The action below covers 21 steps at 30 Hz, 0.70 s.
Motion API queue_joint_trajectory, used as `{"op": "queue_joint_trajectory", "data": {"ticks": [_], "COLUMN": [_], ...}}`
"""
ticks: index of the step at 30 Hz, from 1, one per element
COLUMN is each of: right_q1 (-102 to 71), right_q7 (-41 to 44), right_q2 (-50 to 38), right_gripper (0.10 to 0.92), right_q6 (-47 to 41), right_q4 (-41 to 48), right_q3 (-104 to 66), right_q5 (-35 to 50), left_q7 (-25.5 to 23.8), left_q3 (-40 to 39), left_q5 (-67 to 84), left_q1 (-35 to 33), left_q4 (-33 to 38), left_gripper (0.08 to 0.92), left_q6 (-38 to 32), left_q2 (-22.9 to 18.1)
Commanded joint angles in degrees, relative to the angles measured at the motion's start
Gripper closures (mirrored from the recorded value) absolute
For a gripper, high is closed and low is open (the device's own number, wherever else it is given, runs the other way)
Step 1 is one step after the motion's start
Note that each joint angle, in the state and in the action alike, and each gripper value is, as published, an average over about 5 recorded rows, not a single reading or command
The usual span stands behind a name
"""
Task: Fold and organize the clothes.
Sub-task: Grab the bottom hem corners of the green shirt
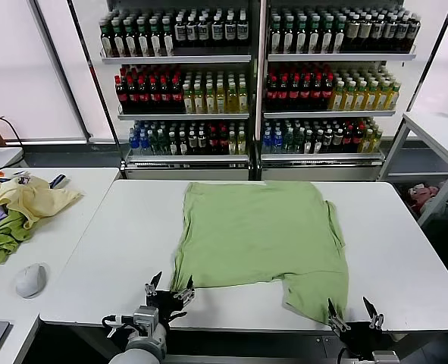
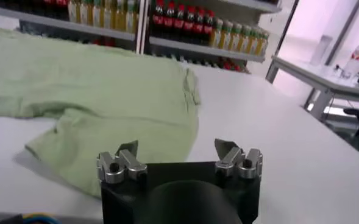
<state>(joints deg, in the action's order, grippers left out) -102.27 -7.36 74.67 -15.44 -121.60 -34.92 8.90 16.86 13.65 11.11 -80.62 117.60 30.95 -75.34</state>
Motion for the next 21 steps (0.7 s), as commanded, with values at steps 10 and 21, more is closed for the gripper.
{"op": "queue_joint_trajectory", "data": {"ticks": [10,21], "right_q1": [-0.5,-0.7], "right_q7": [0.7,2.1], "right_q2": [-0.1,-1.0], "right_gripper": [0.559,0.866], "right_q6": [-1.7,-1.9], "right_q4": [1.4,1.5], "right_q3": [1.5,1.0], "right_q5": [3.3,6.0], "left_q7": [1.0,0.6], "left_q3": [-1.9,-1.8], "left_q5": [1.3,3.8], "left_q1": [1.3,0.9], "left_q4": [-2.5,-3.0], "left_gripper": [0.363,0.675], "left_q6": [2.5,2.3], "left_q2": [0.4,0.7]}}
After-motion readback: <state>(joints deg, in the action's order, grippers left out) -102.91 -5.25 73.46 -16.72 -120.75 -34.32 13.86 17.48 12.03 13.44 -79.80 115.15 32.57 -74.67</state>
